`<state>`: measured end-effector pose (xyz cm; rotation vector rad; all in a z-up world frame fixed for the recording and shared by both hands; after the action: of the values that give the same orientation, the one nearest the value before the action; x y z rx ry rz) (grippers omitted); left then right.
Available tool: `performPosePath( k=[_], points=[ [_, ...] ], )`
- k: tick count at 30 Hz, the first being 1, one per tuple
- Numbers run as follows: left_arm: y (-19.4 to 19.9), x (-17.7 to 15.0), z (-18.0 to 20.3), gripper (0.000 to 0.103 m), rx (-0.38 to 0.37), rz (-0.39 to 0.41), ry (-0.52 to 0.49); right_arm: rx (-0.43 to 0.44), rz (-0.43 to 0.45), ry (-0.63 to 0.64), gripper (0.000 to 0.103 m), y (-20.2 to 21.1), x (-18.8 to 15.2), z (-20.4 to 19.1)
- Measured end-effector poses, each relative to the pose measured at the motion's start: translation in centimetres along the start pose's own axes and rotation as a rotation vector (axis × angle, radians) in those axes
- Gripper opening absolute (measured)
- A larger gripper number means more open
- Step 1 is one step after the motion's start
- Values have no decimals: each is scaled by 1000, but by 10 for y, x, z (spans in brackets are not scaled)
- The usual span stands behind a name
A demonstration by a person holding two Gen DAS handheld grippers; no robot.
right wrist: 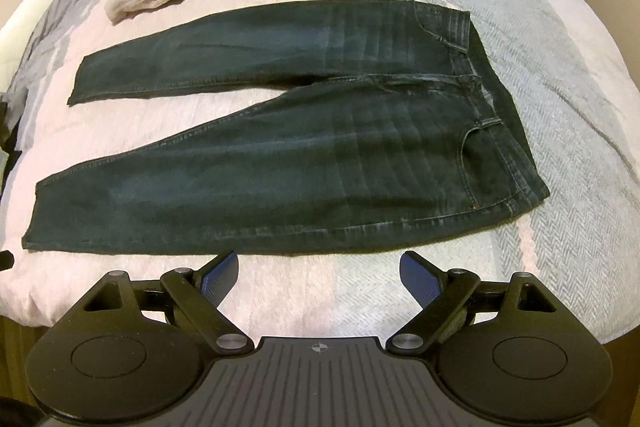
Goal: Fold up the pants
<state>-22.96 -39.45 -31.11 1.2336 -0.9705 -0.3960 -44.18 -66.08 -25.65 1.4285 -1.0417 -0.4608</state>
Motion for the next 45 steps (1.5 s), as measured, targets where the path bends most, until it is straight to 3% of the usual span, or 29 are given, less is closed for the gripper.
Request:
performPosePath(
  k=[16, 22, 26, 32, 36, 38, 42, 45],
  points=[
    [-2, 8, 23, 102, 47, -7, 28, 34, -4, 52, 85, -14, 25, 30],
    [-3, 41, -11, 102, 88, 16, -45, 41, 33, 89, 85, -20, 56, 36],
    [-15, 85, -55, 102, 121, 41, -120, 23, 72, 158, 85, -27, 89, 29],
    [-76, 145, -121, 99, 137, 74, -281, 13, 124, 276, 85, -46, 154, -4],
    [-137, 178, -154, 91, 96, 96, -366, 24, 142, 314, 85, -72, 202, -32],
    [-168, 210, -168, 88, 77, 96, -409, 22, 140, 334, 84, -90, 220, -43],
    [-236, 265, -186, 79, 33, 86, -536, 9, 110, 400, 69, -133, 255, -55],
    [-280, 295, -198, 70, 23, 72, -617, 3, 92, 449, 63, -162, 278, -57]
  ],
)
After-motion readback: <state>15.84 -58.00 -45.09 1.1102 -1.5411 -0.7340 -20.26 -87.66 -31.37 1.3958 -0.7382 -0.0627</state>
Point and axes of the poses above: each gripper's, at about its wrist camera, not at the fingertips, and y roughly against the way its jaws point, z to its right, x to its top, the point moved 10 cm from there along -y, roughly the way its jaws point, and after that the axes turned 10 degrees about -y, right-handed, at the moved point
